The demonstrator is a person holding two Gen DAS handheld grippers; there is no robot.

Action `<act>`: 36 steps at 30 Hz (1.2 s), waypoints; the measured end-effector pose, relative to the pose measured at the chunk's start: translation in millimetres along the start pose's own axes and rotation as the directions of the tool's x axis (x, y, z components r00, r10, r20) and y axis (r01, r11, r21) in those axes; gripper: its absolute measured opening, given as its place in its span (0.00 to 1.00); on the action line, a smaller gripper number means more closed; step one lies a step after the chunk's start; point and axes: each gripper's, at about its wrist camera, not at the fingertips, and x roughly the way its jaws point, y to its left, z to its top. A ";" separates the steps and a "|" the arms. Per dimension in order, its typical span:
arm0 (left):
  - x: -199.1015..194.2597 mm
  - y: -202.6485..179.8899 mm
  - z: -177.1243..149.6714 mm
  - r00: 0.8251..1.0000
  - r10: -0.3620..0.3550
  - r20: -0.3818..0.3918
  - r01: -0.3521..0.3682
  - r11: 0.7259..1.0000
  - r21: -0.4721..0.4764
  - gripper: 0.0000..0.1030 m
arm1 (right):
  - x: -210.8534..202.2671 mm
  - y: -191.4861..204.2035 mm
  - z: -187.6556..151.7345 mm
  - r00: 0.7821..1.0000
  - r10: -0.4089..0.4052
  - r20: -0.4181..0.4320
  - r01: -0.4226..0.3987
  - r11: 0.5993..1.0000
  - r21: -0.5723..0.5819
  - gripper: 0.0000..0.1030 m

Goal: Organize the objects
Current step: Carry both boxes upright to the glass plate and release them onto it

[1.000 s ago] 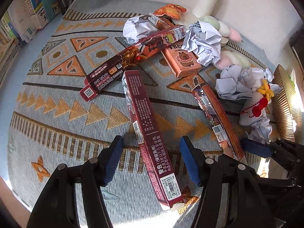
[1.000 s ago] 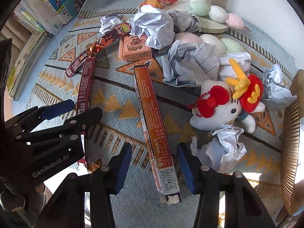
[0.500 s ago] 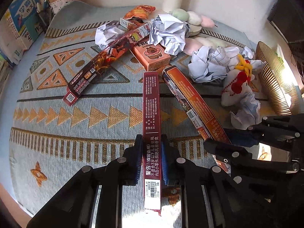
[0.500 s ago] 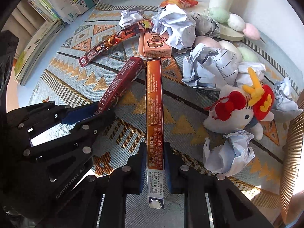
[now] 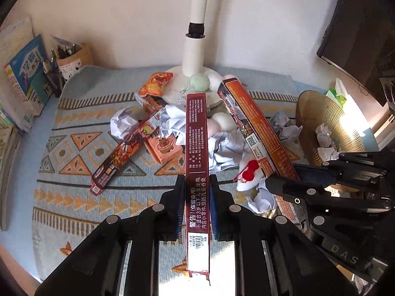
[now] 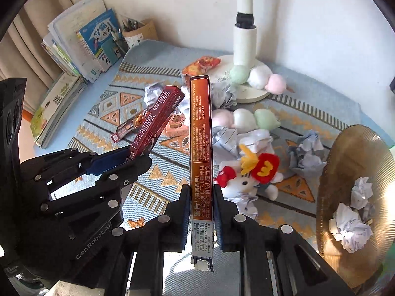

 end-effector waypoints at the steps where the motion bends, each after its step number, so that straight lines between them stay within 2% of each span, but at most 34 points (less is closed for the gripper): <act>1: -0.4 -10.6 9.9 1.000 0.002 0.023 -0.003 1.000 0.019 0.14 | -10.3 -6.1 1.9 1.000 -0.017 0.027 0.016 1.000 0.016 0.16; 3: -11.3 -24.3 22.9 0.997 0.024 0.076 -0.029 0.998 0.059 0.14 | -36.0 -18.1 3.6 0.988 -0.102 0.115 0.098 0.994 0.040 0.16; 6: -22.6 -44.0 45.3 0.992 0.016 0.124 -0.027 0.995 0.095 0.14 | -71.6 -36.7 7.3 0.953 -0.213 0.216 0.202 0.977 0.072 0.16; 10: -32.1 -68.0 71.7 0.985 -0.010 0.171 -0.013 0.991 0.133 0.14 | -111.1 -70.1 8.0 0.912 -0.300 0.281 0.265 0.951 0.157 0.16; 14: -33.8 -99.7 87.2 0.980 -0.049 0.195 0.010 0.980 0.197 0.14 | -138.1 -95.8 -0.2 0.855 -0.421 0.303 0.373 0.905 0.204 0.16; 16: -30.5 -116.5 92.3 0.978 -0.074 0.195 0.028 0.973 0.229 0.14 | -143.1 -111.3 -6.2 0.842 -0.458 0.286 0.402 0.885 0.235 0.16; 18: -23.9 -133.3 95.9 0.978 -0.105 0.182 0.055 0.964 0.259 0.14 | -144.1 -129.2 -11.8 0.837 -0.481 0.261 0.413 0.868 0.275 0.16; 20: -16.1 -150.5 98.8 0.977 -0.132 0.168 0.078 0.953 0.292 0.14 | -140.6 -148.4 -18.1 0.843 -0.490 0.219 0.411 0.852 0.325 0.16; 22: -7.5 -167.2 100.8 0.976 -0.157 0.149 0.103 0.941 0.321 0.14 | -140.0 -168.8 -26.0 0.862 -0.471 0.188 0.376 0.842 0.387 0.16; 26: -3.4 -193.8 104.7 0.969 -0.216 0.124 0.159 0.920 0.358 0.14 | -145.6 -201.9 -42.0 0.908 -0.371 0.195 0.234 0.835 0.499 0.16; 29: -7.2 -211.0 106.2 0.960 -0.243 0.140 0.169 0.900 0.401 0.14 | -150.3 -214.2 -49.3 0.916 -0.336 0.218 0.172 0.822 0.543 0.16; 31: -1.8 -218.0 107.5 0.957 -0.263 0.123 0.193 0.891 0.411 0.17 | -145.3 -220.4 -51.5 0.925 -0.315 0.213 0.147 0.814 0.562 0.16; 33: 5.2 -218.2 108.4 0.957 -0.275 0.094 0.220 0.895 0.388 0.42 | -134.4 -228.6 -55.6 0.940 -0.290 0.182 0.129 0.793 0.595 0.20; 35: 10.4 -212.3 107.3 0.959 -0.273 0.080 0.230 0.908 0.351 0.50 | -124.5 -238.5 -64.9 0.954 -0.262 0.149 0.112 0.767 0.631 0.22; 36: 12.8 -208.7 105.7 0.960 -0.272 0.068 0.234 0.912 0.338 0.58 | -120.6 -240.9 -68.4 0.959 -0.247 0.139 0.104 0.762 0.639 0.22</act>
